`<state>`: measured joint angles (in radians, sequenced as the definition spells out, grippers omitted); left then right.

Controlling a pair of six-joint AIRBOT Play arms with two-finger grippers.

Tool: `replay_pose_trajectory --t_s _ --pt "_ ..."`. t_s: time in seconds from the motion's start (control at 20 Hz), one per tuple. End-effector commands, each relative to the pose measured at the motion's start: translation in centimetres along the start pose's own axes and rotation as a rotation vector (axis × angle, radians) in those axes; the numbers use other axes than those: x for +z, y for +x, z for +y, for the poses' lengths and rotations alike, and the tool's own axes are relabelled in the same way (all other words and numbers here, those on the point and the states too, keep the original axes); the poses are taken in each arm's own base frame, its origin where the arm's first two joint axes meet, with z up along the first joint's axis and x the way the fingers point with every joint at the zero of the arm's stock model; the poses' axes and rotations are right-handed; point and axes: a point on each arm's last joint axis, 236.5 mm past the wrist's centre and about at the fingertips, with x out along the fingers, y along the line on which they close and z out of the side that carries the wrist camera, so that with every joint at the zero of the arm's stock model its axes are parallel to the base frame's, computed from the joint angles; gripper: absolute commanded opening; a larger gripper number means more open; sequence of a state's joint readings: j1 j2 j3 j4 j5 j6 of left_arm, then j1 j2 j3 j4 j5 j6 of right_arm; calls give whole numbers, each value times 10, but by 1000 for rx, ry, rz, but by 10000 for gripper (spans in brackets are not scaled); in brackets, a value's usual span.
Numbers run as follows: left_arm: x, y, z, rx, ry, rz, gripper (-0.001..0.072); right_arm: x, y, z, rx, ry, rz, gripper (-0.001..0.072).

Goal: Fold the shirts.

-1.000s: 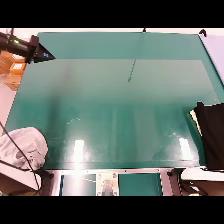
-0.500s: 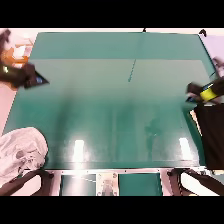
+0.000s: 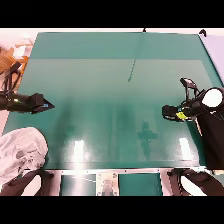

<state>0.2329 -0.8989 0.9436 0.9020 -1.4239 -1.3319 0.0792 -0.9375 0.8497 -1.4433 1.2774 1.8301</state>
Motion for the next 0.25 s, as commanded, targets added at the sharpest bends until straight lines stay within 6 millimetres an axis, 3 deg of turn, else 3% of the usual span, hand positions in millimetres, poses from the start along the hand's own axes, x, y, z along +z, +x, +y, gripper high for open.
replay_pose_trajectory --t_s 0.0,0.2 --pt "-10 1 0 -3 -7 29 37 -3 2 3 5 -6 0 171" --pt "-9 1 0 -4 -8 27 37 -3 2 3 5 -6 0 171"
